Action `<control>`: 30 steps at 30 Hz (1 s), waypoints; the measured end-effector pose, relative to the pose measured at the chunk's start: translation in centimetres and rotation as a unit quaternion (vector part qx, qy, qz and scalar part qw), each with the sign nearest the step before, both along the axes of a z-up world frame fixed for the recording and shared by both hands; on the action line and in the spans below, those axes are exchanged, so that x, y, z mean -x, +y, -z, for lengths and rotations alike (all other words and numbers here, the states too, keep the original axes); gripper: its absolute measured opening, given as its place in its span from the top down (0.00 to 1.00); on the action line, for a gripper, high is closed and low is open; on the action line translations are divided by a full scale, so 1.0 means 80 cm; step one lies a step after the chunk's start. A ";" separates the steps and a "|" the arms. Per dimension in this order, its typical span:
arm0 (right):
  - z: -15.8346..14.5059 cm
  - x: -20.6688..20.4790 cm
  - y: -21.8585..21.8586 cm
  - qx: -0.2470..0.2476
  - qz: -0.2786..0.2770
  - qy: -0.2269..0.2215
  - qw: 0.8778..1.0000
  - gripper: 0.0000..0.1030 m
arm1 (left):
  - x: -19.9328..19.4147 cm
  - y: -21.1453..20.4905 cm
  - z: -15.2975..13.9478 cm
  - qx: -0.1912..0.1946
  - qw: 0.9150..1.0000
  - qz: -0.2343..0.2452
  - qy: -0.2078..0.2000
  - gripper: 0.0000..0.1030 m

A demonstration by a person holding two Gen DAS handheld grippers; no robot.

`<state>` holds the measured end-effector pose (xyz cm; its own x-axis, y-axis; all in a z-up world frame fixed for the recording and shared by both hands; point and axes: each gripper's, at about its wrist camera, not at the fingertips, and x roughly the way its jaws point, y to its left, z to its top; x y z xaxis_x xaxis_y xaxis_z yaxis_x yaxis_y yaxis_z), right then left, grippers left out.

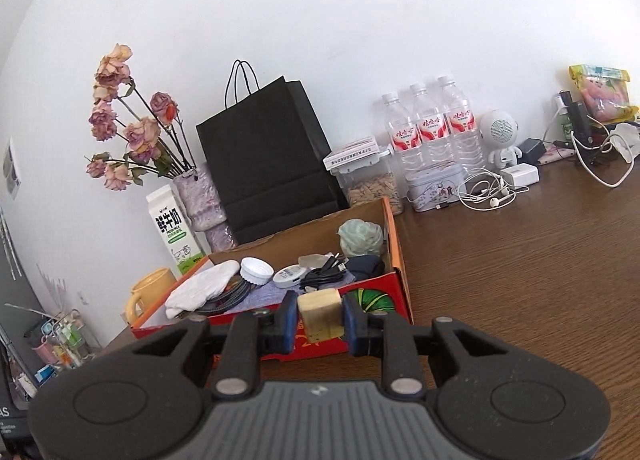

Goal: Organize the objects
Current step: 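Grasp the small white piece with left tool while right tool holds the block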

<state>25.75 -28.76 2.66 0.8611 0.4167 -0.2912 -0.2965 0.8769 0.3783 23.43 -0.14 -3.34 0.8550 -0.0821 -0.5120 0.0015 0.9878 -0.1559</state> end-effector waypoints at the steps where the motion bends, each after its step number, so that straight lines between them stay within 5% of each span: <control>1: 0.000 0.001 0.000 0.002 0.000 0.000 1.000 0.78 | 0.000 -0.006 0.001 -0.011 1.000 0.007 -0.003 0.00; 6: 0.003 0.004 0.002 0.009 0.001 0.004 1.000 0.78 | -0.009 -0.034 0.006 -0.039 0.997 0.059 0.018 0.00; 15: 0.007 0.001 0.004 0.014 0.008 0.015 1.000 0.78 | -0.035 -0.083 0.018 -0.090 0.993 0.027 0.074 0.00; 30: 0.014 -0.005 0.008 0.024 0.017 0.030 0.999 0.78 | -0.049 -0.094 0.018 -0.088 0.992 0.045 0.074 0.00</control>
